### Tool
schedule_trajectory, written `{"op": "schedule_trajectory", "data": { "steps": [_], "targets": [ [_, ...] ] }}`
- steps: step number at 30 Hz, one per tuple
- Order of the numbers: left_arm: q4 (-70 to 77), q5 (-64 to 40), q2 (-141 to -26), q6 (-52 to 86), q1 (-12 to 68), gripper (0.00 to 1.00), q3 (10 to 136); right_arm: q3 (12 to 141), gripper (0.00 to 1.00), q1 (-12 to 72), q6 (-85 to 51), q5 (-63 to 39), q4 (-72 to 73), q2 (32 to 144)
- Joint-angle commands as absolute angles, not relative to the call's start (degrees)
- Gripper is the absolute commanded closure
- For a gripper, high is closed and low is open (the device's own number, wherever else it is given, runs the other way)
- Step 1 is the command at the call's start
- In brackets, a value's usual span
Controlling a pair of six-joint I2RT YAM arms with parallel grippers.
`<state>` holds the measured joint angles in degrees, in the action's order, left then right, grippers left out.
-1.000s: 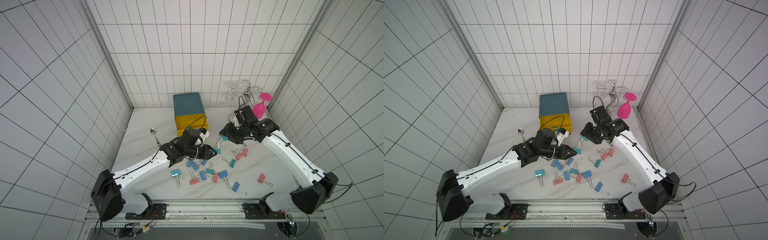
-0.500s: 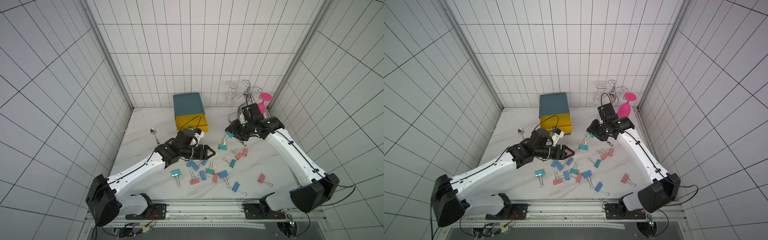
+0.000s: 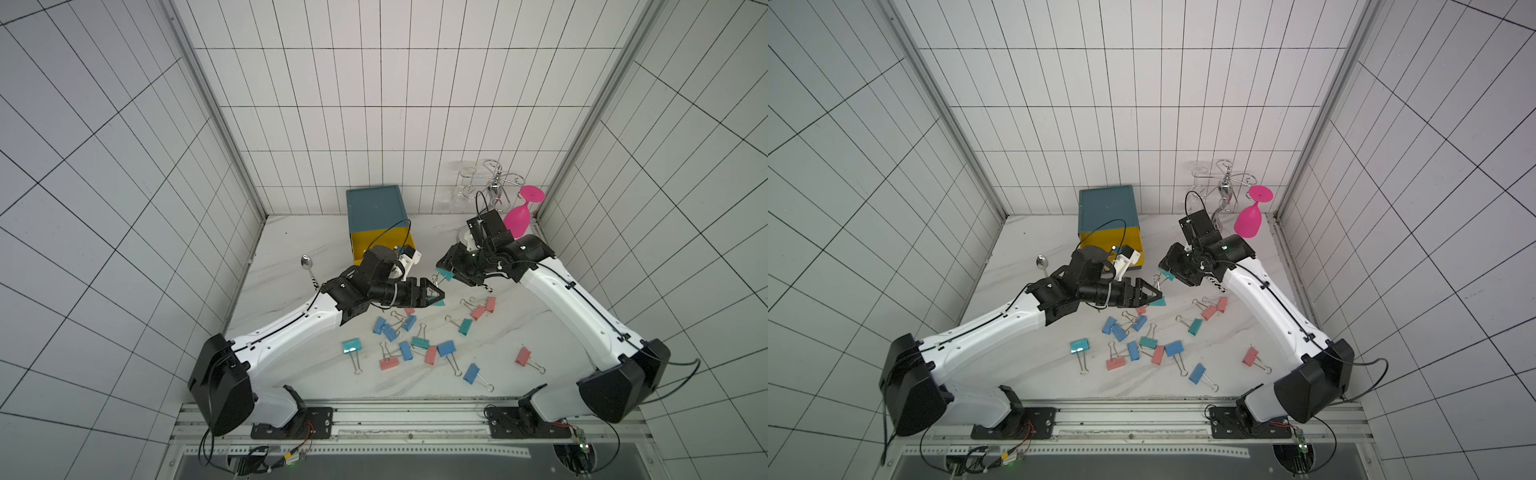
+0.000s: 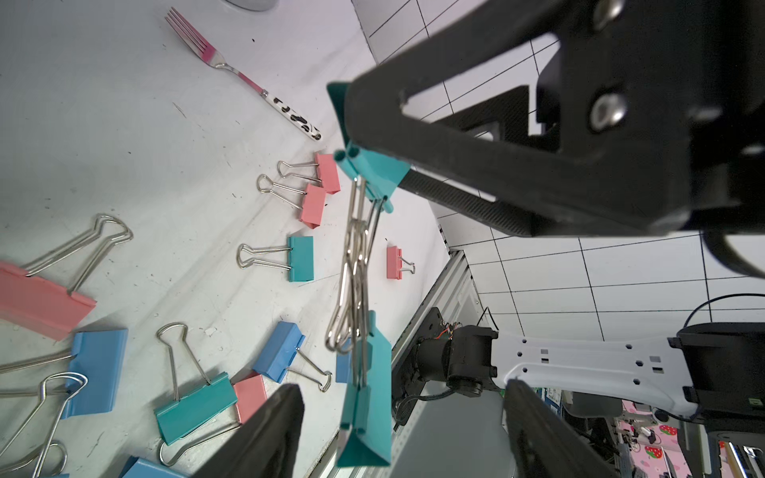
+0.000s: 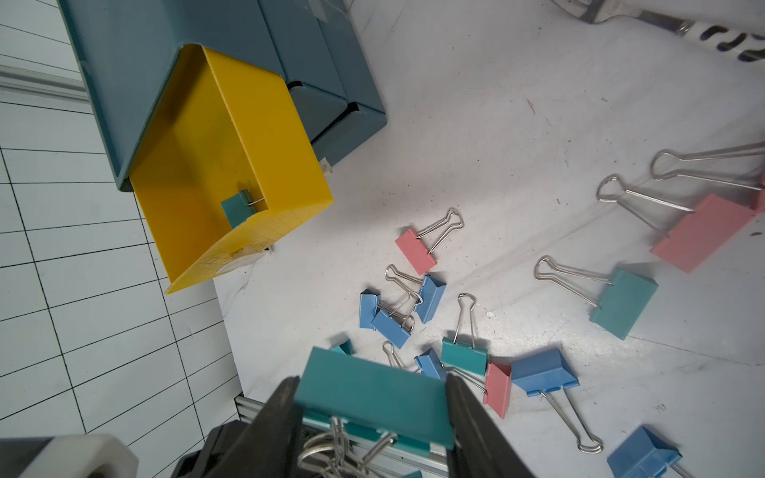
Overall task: Put the binder clips in the drawer according to color
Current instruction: Place the binder clip at the center of the board.
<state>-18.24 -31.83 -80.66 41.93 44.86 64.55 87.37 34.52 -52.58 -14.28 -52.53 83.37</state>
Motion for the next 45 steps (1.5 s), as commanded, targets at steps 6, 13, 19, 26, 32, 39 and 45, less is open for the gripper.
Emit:
{"op": "schedule_trajectory", "data": {
  "steps": [6,13,19,26,32,39,45],
  "targets": [
    [-20.0,-30.8,-82.3,39.3,45.6,0.32,65.6,90.6,0.75,34.7,-53.2,-14.8,-52.0,83.9],
    [-19.4,-30.6,-81.9,40.3,44.7,0.63,65.7,90.0,0.76,34.7,-52.8,-14.5,-52.1,83.5],
    [-19.8,-31.9,-80.1,40.6,43.8,0.75,63.6,88.3,0.76,31.6,-51.7,-14.5,-52.2,82.6],
    [-19.8,-32.8,-76.9,41.4,42.9,0.80,59.1,90.3,0.77,26.8,-49.5,-15.0,-53.4,83.5],
    [-21.7,-35.3,-77.4,41.0,42.3,0.76,58.8,91.6,0.77,25.3,-45.6,-13.4,-54.8,84.8],
    [-30.4,-32.5,-77.8,37.6,41.8,0.25,60.9,97.4,0.77,25.8,-43.0,-12.4,-57.2,87.4],
    [-35.0,-29.4,-72.4,37.0,38.9,0.23,60.6,106.5,0.77,28.5,-41.3,-11.7,-59.7,93.0]
  ]
}}
